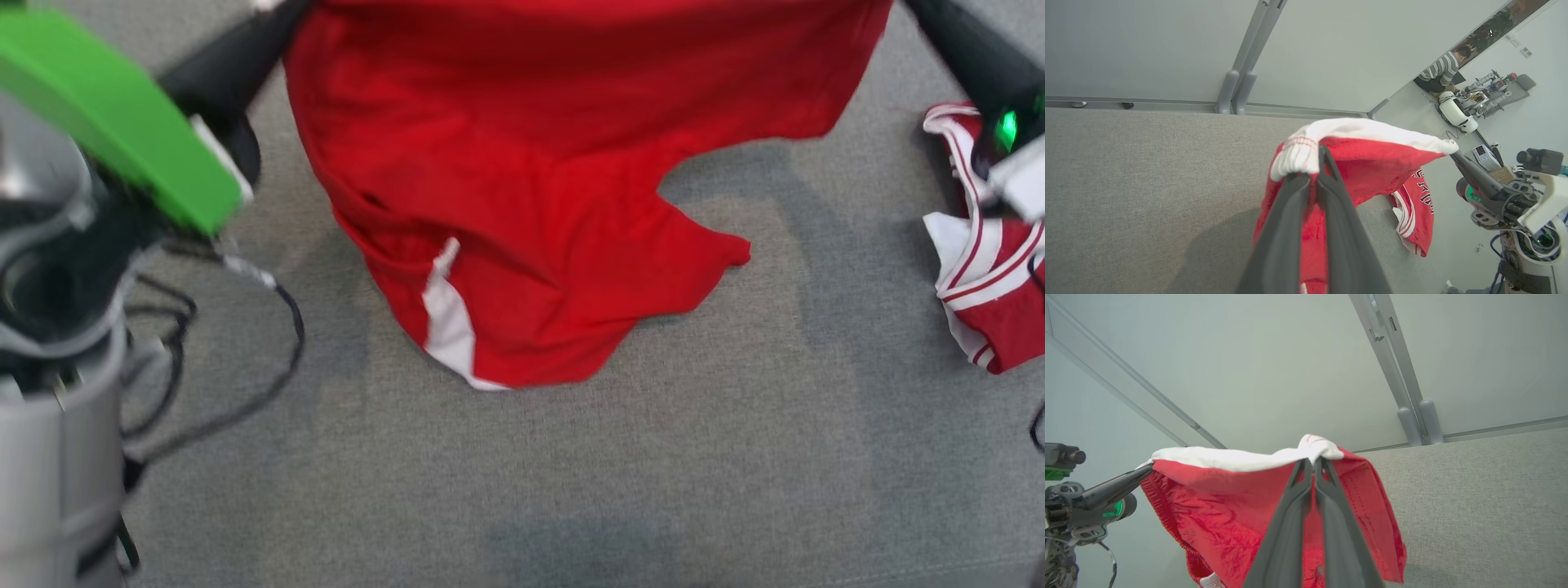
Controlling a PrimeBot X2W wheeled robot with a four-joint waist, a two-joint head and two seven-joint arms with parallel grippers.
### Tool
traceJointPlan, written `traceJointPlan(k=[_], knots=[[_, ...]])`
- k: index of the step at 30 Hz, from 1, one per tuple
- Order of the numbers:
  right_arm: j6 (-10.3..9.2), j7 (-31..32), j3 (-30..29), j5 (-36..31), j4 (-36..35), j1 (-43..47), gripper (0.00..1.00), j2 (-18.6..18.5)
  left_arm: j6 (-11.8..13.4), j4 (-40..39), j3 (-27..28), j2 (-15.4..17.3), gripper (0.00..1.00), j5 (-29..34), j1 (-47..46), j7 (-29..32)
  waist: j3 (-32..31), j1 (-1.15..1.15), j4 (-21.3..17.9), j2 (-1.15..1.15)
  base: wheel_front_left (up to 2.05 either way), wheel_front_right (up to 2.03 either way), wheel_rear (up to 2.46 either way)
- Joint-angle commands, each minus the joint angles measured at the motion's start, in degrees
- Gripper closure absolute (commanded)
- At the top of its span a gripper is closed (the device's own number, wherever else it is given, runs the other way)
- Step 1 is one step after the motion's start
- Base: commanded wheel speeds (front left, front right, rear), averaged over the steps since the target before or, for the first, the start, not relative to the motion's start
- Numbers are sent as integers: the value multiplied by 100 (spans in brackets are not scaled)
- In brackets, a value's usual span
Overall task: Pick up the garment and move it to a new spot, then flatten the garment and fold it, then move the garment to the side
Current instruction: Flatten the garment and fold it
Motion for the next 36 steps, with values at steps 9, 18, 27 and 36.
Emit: traceJointPlan(k=[9,18,27,36], knots=[[4,-493,-605,-1443,2413,-3717,100,1308,-828,2806,-302,-18,100,1284,-3247,-1351,1071,0,-213,17,0,0,0],[-2,-2819,-812,-2091,4523,-6442,100,1505,-1654,4757,-466,-182,100,2111,-5286,-3536,1679,0,-240,17,0,0,0],[4,-3288,762,-1415,4860,-5368,100,1506,-2020,5787,-1262,21,100,2024,-4623,-4544,1915,0,-372,17,0,0,0],[3,-3127,1149,-422,3601,-2699,100,882,-2014,4698,-2312,946,100,723,-2354,-4930,1518,0,-314,17,0,0,0]])
